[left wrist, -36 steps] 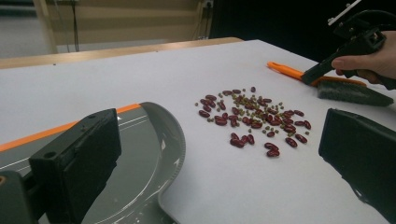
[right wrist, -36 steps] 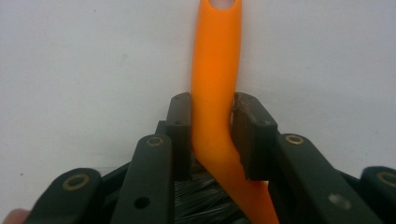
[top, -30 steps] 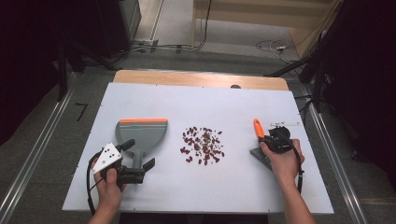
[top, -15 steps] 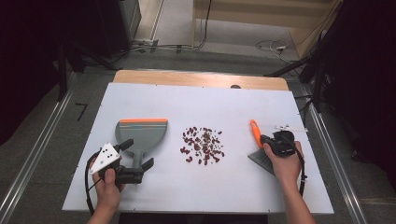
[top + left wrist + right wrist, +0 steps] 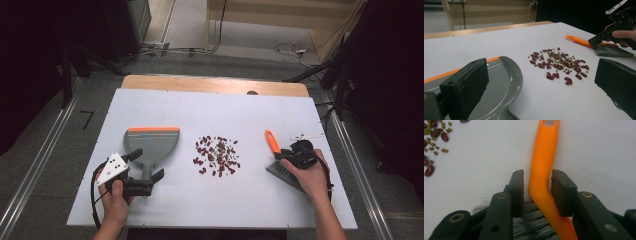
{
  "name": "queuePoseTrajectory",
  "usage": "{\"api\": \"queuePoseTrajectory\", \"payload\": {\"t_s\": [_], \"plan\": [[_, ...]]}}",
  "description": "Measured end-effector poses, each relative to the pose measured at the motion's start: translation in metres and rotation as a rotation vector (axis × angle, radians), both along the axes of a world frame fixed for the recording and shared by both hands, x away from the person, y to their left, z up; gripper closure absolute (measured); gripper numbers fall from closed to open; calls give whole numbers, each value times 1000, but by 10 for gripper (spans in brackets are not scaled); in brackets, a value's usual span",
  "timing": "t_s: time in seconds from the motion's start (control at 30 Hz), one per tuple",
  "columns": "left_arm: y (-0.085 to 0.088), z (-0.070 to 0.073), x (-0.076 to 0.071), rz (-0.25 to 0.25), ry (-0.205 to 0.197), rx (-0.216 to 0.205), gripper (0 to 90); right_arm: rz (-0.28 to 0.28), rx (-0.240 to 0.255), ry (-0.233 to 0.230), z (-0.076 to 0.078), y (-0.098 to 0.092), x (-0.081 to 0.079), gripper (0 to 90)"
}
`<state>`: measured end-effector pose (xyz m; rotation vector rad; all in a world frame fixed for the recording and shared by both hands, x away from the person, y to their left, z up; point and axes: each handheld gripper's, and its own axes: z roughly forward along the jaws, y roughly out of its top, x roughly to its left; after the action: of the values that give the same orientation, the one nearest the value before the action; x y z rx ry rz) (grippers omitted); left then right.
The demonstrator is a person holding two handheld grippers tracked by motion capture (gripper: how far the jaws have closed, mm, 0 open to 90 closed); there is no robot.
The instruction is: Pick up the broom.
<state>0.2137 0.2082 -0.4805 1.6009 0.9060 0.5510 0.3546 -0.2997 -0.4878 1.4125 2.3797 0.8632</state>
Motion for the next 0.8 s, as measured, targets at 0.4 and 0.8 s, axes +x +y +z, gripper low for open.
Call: {"api": "queuePoseTrajectory", "payload": {"t_s": [0.4,0.8], "plan": [[-6,-1,3,4,7,6,0,-52,-88,92,4,9,11,661],[-7,1,2,-19,-3,3,0,-83,-62,33,1,9,3,665]]}}
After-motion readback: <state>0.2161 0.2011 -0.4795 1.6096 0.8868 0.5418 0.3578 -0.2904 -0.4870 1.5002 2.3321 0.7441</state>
